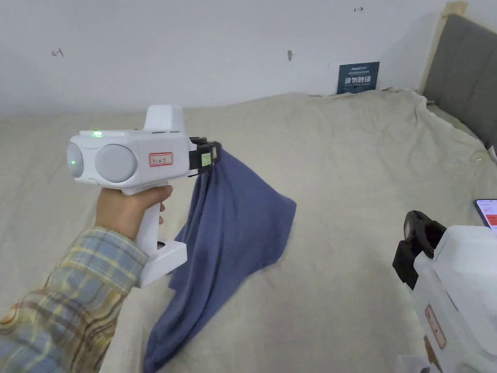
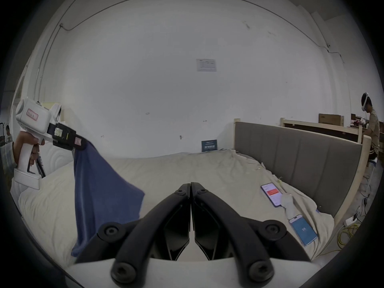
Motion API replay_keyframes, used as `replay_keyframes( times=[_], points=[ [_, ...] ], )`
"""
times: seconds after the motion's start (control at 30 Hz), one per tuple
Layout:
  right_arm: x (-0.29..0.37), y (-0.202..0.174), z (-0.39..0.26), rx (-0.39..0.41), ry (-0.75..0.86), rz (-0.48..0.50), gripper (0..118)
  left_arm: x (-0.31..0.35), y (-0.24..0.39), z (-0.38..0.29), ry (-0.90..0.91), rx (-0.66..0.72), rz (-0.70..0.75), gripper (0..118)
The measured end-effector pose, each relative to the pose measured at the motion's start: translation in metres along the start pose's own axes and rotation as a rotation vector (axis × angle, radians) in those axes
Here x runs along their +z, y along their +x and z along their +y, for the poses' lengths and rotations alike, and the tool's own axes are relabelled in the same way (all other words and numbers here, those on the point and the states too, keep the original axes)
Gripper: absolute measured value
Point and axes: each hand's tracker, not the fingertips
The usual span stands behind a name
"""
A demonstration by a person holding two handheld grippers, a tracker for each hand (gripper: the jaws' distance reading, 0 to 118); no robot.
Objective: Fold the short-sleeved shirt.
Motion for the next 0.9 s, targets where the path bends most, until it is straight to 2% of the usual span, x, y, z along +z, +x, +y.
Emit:
replay_keyframes(
  times=[0.2, 0.37, 0.7, 0.9],
  points=[
    [0.007, 0.021, -0.001, -0.007, -0.001, -0.048, 0, -0.038, 0.056, -0.018, -0.088, -0.074, -0.130, 0],
    [0.012, 0.032, -0.006, -0.005, -0.015, -0.070, 0, -0.083, 0.073, -0.064, -0.228, -0.076, -0.139, 0],
    [0.012, 0.042, -0.017, -0.011, -0.053, -0.087, 0, -0.164, 0.062, -0.180, -0.582, -0.104, -0.001, 0],
    [0.011, 0.040, -0.023, -0.014, -0.076, -0.076, 0, -0.188, 0.055, -0.221, -0.691, -0.091, 0.074, 0]
  ],
)
